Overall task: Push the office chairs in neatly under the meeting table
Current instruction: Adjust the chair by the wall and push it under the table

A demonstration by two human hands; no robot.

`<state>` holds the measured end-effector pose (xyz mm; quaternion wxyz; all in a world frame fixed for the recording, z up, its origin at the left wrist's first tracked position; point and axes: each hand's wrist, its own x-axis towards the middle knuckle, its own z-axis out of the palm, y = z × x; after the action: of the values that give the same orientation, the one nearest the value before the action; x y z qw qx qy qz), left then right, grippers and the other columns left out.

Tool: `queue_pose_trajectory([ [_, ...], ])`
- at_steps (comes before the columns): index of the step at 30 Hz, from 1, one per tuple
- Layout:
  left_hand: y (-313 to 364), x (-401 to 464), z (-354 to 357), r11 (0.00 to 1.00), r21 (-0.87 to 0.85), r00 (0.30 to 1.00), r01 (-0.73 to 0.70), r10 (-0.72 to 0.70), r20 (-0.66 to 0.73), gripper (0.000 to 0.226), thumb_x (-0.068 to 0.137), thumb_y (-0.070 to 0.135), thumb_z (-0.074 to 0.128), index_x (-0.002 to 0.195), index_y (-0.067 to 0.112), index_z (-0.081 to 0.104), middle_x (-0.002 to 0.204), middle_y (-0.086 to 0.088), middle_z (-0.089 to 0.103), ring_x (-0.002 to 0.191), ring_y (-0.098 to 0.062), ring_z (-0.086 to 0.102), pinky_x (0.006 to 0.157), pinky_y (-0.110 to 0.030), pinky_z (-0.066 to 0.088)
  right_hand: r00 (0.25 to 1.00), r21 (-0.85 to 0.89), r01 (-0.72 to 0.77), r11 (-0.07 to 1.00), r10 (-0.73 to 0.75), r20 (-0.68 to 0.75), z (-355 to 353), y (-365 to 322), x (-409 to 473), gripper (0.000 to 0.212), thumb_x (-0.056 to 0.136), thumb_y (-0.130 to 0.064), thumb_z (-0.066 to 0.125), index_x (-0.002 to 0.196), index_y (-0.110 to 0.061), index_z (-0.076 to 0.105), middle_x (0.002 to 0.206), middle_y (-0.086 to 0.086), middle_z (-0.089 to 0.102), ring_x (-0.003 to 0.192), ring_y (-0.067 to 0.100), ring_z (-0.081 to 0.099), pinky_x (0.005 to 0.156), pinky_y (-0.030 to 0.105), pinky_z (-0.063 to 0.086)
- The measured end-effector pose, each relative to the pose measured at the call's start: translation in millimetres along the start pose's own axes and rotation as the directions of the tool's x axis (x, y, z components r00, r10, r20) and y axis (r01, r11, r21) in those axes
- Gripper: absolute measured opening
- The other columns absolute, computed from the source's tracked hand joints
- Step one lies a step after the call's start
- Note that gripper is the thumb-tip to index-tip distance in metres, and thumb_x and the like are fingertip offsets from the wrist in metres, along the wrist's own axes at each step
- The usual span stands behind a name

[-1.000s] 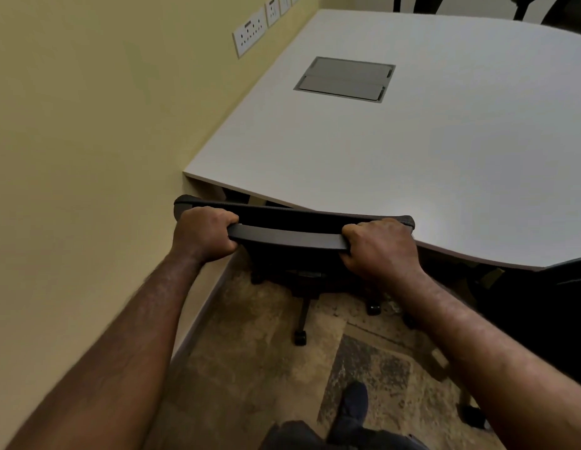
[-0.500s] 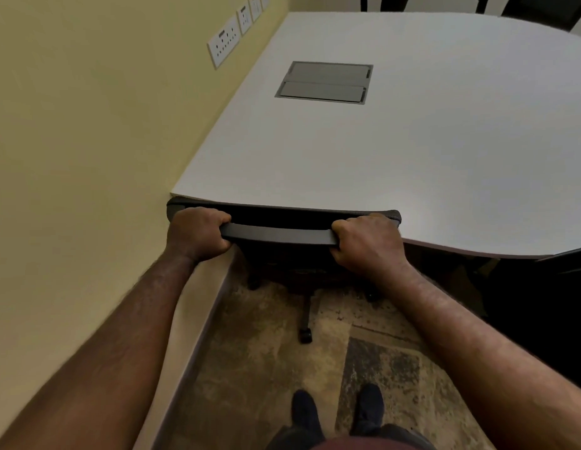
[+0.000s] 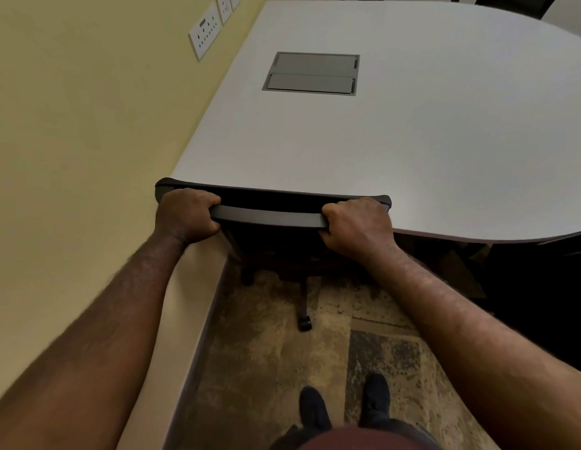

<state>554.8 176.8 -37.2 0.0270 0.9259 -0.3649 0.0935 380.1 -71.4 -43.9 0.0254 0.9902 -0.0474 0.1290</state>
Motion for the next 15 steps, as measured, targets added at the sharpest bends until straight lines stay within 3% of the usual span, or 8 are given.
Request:
queue_pose_trajectory([
  [15,-32.6,23.9,6.7,0.999,-0.020,0.999,-0.037,0.037,-0.006,0.022,0.055,0.015,0.075,0.055,0.017,0.054,0.050,-0.002,0.052,0.050,-0.031,0.052,0.050,-0.025,0.024,0.999,-0.011,-0.044,0.999,0.044,-0.031,4.9,-16.2,26.2,0.033,0.069,-0.036,0.066,0.061,-0.023,0.037,0.050,0.000,0.056,0.044,0.028,0.053,0.048,0.026,0.022],
])
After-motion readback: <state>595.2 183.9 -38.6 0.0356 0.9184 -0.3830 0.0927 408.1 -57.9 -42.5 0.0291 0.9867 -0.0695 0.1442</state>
